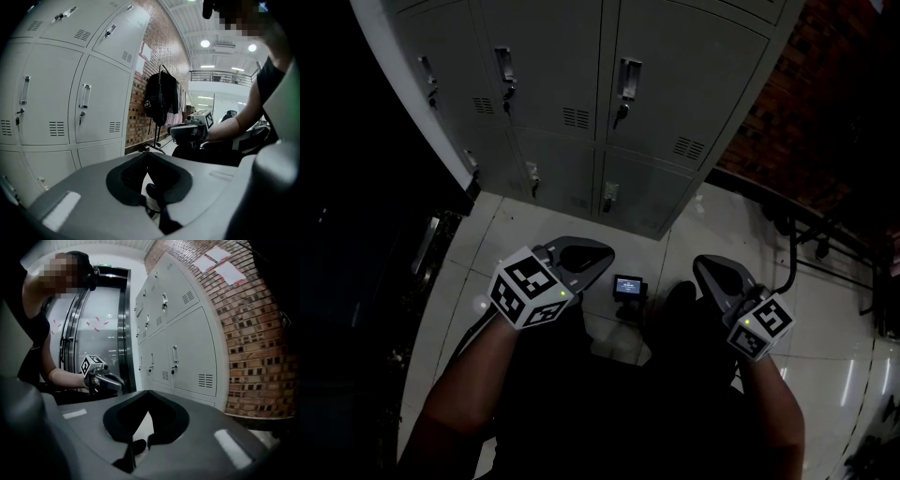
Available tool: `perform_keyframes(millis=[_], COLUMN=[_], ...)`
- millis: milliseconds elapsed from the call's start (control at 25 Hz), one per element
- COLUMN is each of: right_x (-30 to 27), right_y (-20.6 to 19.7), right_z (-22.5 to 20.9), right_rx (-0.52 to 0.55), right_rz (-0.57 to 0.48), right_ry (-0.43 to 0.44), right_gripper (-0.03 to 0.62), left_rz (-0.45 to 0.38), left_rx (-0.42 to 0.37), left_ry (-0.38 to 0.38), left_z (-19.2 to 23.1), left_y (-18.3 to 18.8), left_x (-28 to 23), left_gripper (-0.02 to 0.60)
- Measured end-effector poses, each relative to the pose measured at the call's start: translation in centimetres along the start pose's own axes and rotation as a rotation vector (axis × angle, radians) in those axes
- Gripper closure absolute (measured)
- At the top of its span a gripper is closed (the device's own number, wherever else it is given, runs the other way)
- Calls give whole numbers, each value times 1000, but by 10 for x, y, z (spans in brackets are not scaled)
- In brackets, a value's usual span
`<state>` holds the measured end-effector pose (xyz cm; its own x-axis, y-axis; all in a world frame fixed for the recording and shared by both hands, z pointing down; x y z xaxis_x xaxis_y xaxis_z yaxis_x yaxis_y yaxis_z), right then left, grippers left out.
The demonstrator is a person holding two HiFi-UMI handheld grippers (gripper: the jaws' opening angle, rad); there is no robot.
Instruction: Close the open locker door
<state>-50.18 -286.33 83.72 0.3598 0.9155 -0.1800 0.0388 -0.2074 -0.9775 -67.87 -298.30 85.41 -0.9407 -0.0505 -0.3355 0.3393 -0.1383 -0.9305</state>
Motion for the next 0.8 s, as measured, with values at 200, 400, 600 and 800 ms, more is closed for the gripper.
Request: perform_keyframes(millis=[200, 400, 600, 800], right_x=[-1, -2, -4, -5], right_y=[-1, -1, -2, -2], right_z=[-1, -1, 1, 2], right_rx=[-14, -12, -9, -7], right_rz=[2, 4, 14, 14], right_ry=[8, 10, 12, 12], right_gripper=[592, 592, 592, 592], left_rz=[9, 12, 16, 24], left_rx=[-3, -2, -3, -9], left_ry=[5, 8, 11, 15], left_z=[0, 1, 2, 1], left_y=[-1, -2, -2, -3], left_x=[0, 0, 1, 1], left_gripper=[569, 569, 569, 569])
Point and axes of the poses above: the fingertips, and each gripper's own axes: x backward along the fingers, z to its left, y out of its top, the point moved 5 cm from there along x, backward along the fingers, and after that the axes turned 1 degree about x, right-handed, at the moved point
